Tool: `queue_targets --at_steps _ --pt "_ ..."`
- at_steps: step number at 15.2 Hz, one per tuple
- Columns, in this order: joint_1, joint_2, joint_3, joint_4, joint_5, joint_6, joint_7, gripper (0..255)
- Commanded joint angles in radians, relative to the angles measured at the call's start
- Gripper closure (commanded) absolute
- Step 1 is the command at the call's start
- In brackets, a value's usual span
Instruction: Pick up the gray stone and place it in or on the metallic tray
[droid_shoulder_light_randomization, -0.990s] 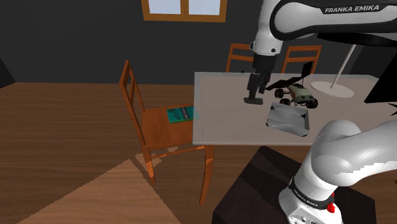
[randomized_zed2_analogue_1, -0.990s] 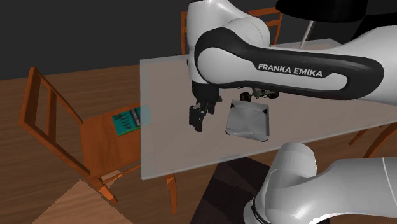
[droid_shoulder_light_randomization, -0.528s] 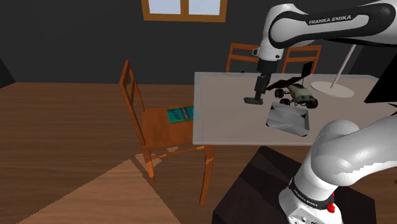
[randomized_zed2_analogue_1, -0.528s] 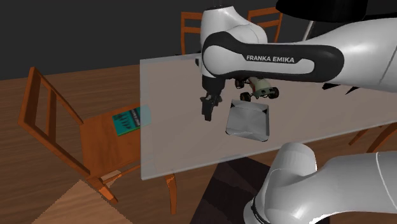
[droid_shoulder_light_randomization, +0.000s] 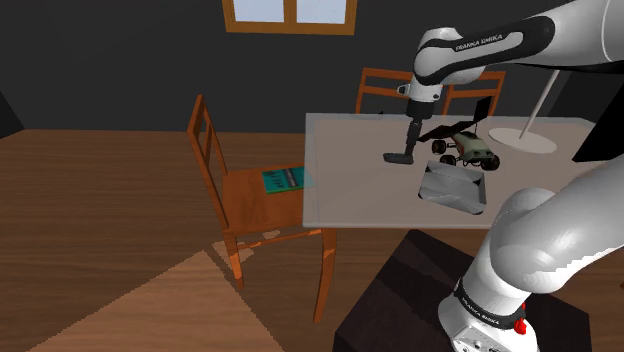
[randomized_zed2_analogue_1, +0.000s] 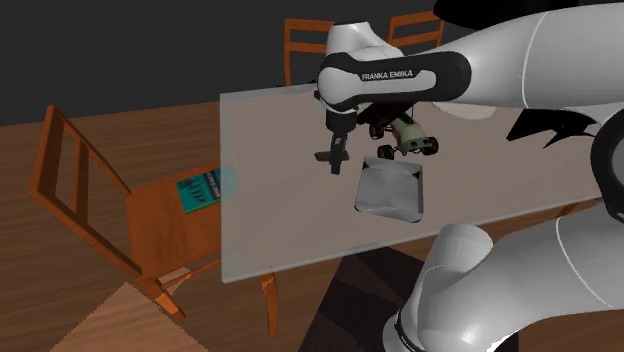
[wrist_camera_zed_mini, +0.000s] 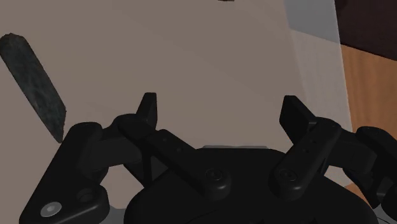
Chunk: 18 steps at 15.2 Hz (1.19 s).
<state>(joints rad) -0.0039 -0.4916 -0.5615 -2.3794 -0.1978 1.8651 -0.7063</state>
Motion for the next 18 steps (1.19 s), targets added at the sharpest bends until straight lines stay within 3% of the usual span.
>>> queue_targets --at_steps 1,5,9,12,15,18 --pt "0.017 0.069 -0.061 0.032 0.010 0.038 -0.094 0" --pt "0.065 0.244 -0.181 0.129 0.085 0.095 -0.294 0" --pt "0.095 0.465 -0.282 0.252 0.241 0.126 -0.532 0" --pt "0.055 0.652 -0.297 0.366 0.390 0.116 -0.717 0" --pt "-0.032 0.820 -0.259 0.496 0.513 0.084 -0.864 0" --pt "-0.042 0.833 -0.246 0.484 0.524 0.106 -0.873 0"
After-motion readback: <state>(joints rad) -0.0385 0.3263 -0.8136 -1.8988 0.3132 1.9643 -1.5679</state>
